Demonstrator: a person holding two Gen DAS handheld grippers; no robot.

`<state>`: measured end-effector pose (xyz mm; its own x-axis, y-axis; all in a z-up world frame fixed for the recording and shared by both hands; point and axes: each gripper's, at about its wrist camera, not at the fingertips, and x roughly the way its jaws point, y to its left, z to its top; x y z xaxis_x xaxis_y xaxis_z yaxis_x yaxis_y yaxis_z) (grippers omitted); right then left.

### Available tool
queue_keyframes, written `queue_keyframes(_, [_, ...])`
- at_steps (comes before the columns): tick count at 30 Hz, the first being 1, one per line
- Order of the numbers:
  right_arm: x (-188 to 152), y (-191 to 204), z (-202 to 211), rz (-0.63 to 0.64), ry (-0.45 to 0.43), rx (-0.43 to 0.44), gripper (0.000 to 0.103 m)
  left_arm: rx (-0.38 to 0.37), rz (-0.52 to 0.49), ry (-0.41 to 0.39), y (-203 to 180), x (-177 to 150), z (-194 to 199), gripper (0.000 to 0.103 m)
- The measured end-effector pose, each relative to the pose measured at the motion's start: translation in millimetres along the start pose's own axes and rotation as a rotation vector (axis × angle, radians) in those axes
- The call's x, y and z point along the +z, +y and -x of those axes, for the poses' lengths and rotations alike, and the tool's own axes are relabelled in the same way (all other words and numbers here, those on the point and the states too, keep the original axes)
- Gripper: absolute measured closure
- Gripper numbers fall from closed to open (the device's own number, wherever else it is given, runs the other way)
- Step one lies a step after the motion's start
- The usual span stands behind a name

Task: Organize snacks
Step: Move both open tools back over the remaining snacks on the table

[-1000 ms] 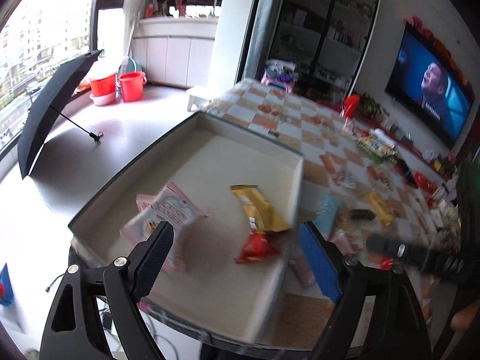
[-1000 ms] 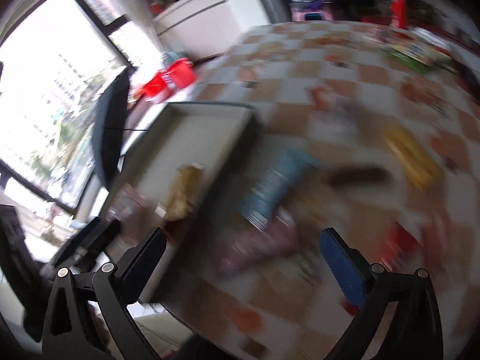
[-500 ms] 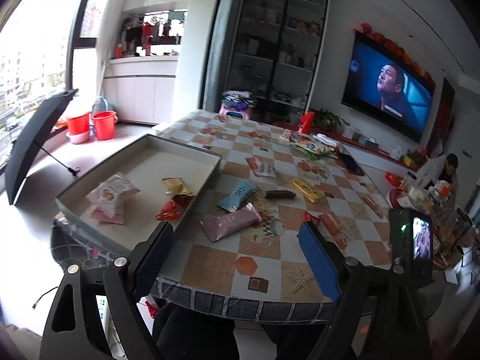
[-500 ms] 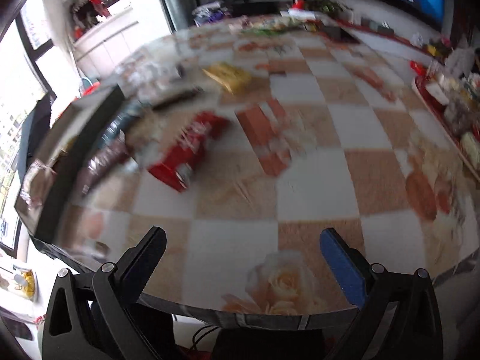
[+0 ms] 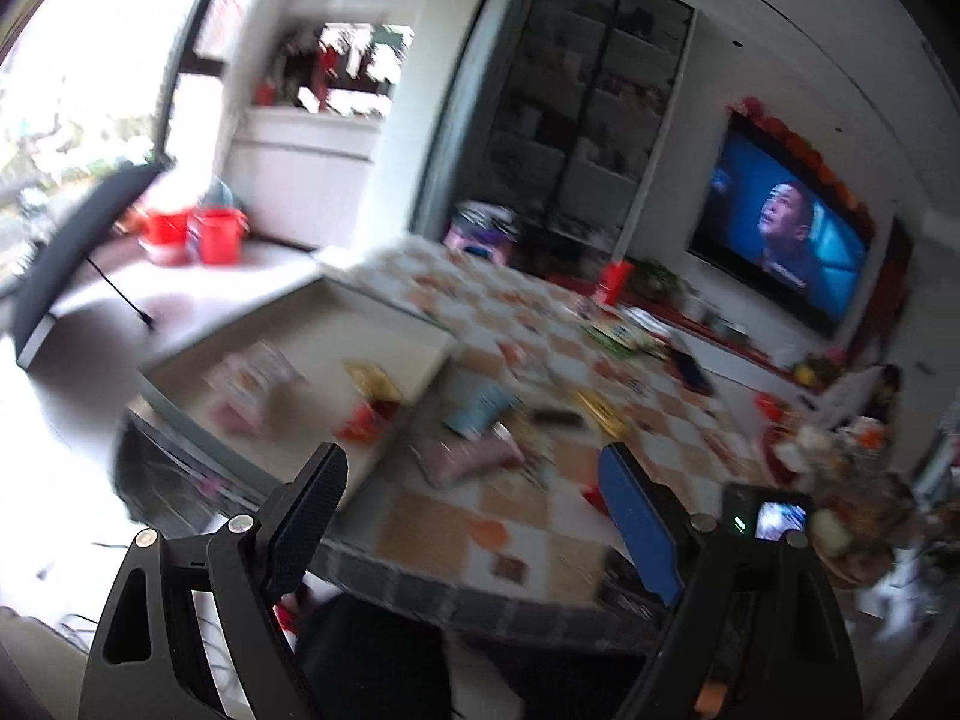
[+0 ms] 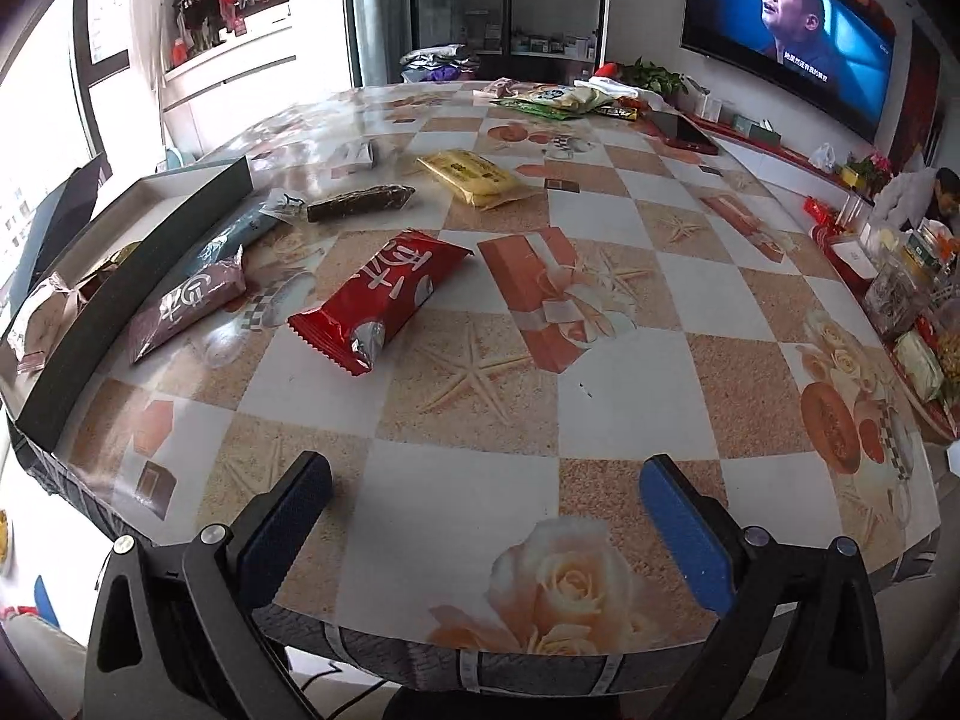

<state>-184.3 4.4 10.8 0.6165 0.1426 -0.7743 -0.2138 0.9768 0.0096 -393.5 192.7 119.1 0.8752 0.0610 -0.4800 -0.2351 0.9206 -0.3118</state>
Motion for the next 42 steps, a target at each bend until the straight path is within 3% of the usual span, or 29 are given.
queue_keyframes(9, [0, 1, 3, -0.003, 0.001, -0.002, 0.0, -0.012, -0.059, 0.075, -3, -15, 2, 0.009])
queue_keyframes(20, [0, 1, 3, 0.013, 0.018, 0.009, 0.0, -0.019, -0.058, 0.09, -2, -16, 2, 0.009])
queue_keyframes(30, [-1, 2, 4, 0.007, 0.005, 0.004, 0.0, -0.085, -0.057, 0.252, 5, -29, -30, 0.009])
queue_keyframes(42, [-2, 2, 3, 0.011, -0.029, 0.012, 0.0, 0.015, -0.099, 0.324, 25, -23, -70, 0.009])
